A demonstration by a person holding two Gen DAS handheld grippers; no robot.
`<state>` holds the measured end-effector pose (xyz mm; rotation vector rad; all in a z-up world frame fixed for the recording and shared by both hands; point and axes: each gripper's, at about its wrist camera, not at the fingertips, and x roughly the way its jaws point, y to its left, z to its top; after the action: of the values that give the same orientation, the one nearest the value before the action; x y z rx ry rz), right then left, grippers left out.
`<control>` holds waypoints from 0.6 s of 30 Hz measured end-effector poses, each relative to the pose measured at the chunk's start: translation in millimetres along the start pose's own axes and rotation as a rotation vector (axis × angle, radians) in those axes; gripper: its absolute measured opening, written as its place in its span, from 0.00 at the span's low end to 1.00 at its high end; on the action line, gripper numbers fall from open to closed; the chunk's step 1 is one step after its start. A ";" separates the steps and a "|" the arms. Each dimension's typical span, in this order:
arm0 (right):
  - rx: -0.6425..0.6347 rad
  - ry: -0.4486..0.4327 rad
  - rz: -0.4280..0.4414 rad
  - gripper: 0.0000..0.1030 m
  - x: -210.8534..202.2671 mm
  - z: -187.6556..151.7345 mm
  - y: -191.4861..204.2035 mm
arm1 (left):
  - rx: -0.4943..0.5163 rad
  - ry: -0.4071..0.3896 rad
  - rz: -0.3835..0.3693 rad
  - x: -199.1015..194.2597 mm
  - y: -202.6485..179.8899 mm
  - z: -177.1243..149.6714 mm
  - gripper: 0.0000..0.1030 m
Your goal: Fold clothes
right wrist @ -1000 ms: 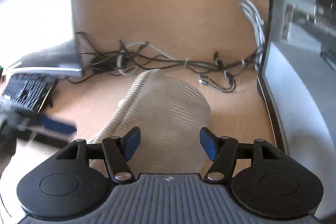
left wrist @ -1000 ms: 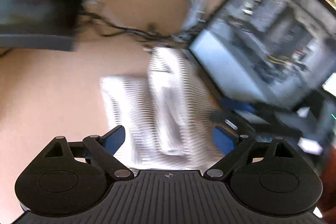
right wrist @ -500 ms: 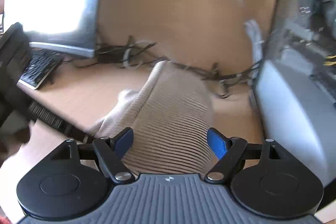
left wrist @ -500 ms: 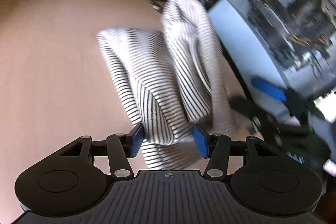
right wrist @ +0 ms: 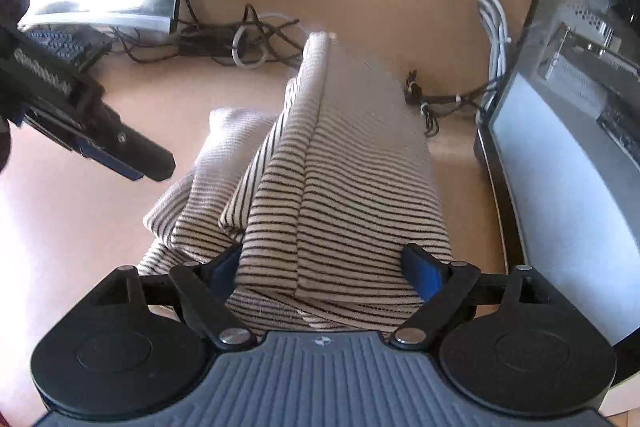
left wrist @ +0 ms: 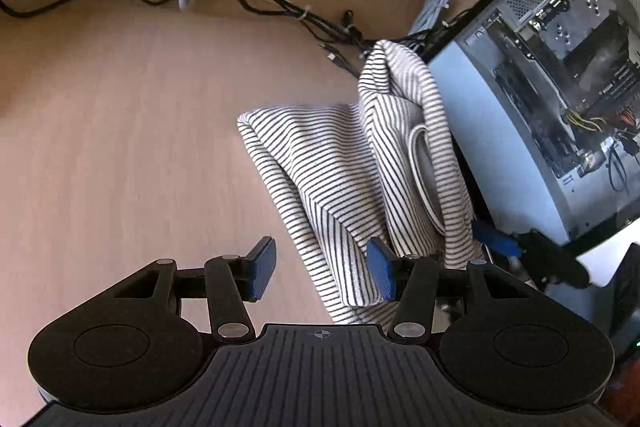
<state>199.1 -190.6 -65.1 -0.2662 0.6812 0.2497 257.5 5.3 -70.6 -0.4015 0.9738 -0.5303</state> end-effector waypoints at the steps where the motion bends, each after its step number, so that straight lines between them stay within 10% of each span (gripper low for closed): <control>1: 0.018 -0.007 0.011 0.82 -4.8 3.8 -2.7 | 0.004 0.000 -0.008 1.2 -2.3 -0.1 0.53; 7: 0.156 -0.168 0.015 0.45 -46.0 32.4 -21.1 | 0.038 0.019 -0.050 18.0 -11.7 0.3 0.49; 18: 0.205 -0.062 -0.004 0.47 26.6 29.8 -30.1 | 0.038 0.046 -0.015 31.9 2.0 2.5 0.50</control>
<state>245.9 -205.5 -55.3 -0.0633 0.6394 0.1816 274.6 -11.7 -91.8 -0.3642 1.0045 -0.5725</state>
